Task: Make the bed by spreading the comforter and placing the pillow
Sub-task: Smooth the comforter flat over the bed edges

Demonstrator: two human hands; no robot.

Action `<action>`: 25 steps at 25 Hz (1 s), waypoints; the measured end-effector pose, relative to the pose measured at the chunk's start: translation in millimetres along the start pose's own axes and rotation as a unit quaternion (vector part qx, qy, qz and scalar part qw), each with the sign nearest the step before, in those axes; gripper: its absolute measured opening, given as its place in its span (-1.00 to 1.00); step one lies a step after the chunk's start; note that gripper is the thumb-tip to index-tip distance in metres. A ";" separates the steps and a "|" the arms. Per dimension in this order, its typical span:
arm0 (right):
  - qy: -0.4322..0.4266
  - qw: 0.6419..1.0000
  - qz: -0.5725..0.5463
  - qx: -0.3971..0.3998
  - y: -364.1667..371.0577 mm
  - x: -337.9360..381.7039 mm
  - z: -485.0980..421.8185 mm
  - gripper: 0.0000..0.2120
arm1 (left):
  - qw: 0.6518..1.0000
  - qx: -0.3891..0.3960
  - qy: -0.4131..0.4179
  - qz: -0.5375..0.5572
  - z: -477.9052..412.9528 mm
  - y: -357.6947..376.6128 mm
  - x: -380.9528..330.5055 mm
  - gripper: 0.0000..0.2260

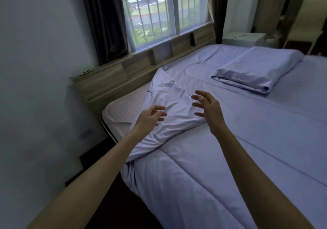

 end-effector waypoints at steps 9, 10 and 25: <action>0.142 0.973 -0.028 -0.178 12.8 -137.5 -60.5 -0.83 | 0.903 0.200 0.017 -0.380 -169.0 15.7 124.5 -0.72; 0.152 0.969 -0.025 -0.196 20.4 -153.9 -65.2 -0.84 | 0.894 0.219 0.034 -0.390 -186.3 20.4 136.1 -0.72; 0.299 0.839 0.371 -0.261 129.8 -293.1 -40.4 -0.60 | 0.677 0.345 0.276 -0.589 -262.1 48.1 238.8 -0.55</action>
Point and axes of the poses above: each hand's wrist, its own z-axis away from the middle knuckle, its own y-axis out of the palm, x = y × z, the point moved 1 cm from there along -z, towards the middle knuckle, and after that the axes turned 10 degrees about x, right-handed, at the moved point
